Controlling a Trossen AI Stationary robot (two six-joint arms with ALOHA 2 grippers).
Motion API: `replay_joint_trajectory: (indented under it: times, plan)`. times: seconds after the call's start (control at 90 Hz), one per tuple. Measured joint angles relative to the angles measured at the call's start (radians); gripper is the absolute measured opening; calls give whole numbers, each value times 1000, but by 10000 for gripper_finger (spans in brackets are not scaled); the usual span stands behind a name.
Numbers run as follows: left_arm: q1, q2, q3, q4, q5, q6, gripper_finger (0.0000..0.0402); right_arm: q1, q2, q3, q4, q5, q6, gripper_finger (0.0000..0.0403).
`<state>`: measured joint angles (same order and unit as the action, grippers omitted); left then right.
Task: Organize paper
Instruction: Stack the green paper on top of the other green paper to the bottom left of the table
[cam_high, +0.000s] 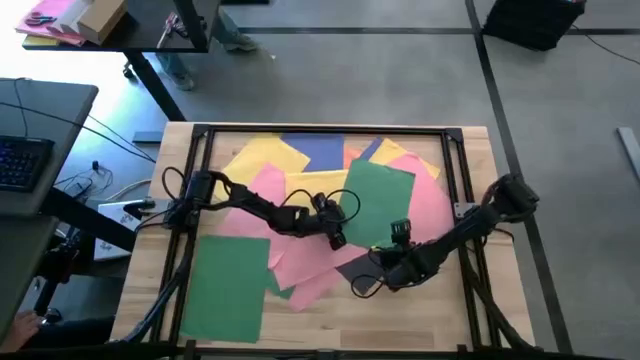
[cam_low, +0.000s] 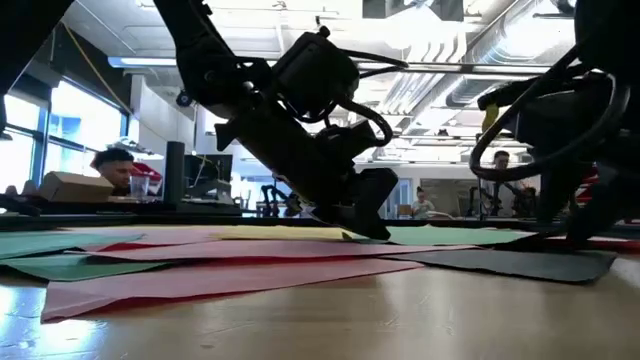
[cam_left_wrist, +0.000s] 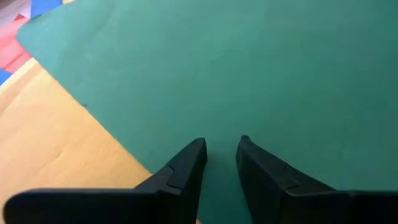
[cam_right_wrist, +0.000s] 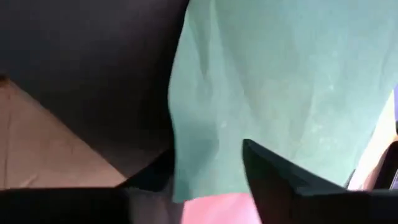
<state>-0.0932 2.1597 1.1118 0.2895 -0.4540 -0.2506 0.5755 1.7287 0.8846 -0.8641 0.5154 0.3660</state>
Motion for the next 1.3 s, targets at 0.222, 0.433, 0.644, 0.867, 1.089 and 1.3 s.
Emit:
replay_joint_trajectory:
  times: [0.222,0.433,0.644,0.867,1.089,1.3]
  plan:
    - [-2,-32,-2,-8,2,132,87,0,0,63,-69,-16,-6,7]
    - [-47,-195,-2,-8,101,300,113,0,0,186,-223,0,32,1]
    - [-129,-209,-6,26,116,387,162,-4,-2,307,-232,51,18,0]
    - [-167,-164,-4,57,70,378,191,-33,-2,349,-202,27,44,0]
    - [-165,-111,-3,110,20,364,191,-32,-2,394,-155,7,-3,0]
    - [-165,-111,0,124,-4,392,136,-29,-2,399,-113,-23,-27,0]
